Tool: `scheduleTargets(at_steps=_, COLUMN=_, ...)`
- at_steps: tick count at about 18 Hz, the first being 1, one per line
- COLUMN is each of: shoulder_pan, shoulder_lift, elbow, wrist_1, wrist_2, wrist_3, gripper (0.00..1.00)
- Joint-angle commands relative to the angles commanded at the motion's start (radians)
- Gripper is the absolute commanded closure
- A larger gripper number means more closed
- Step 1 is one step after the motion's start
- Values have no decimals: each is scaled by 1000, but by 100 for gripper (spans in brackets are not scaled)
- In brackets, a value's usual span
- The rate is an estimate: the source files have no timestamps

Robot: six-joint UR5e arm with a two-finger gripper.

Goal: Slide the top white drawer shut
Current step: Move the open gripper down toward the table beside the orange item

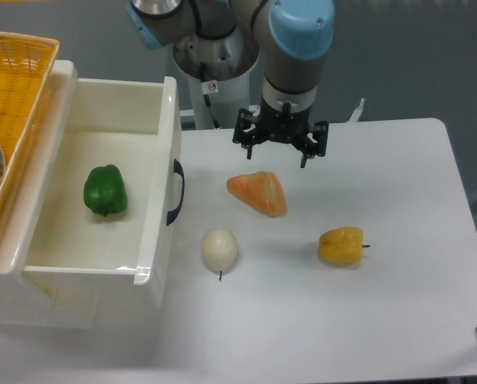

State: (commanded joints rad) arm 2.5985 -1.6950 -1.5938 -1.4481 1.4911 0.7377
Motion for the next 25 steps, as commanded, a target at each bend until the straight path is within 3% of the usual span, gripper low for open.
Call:
scheduleTargets(at_steps=9, shoulder_pan=60, shoulder_lift=-20, elbow=-3, wrist_1=-2, wrist_2=-55, wrist_3=11, gripper=0)
scheduleTargets(at_steps=21, shoulder_pan=26, shoulder_lift=-20, elbow=-60, wrist_1=6, wrist_2=-40, wrist_3=-35, gripper=0)
scheduleTargets(at_steps=25, shoulder_pan=5, shoulder_lift=-38, elbow=-60, wrist_1=113, wrist_2=17, wrist_3=-197, gripper=0)
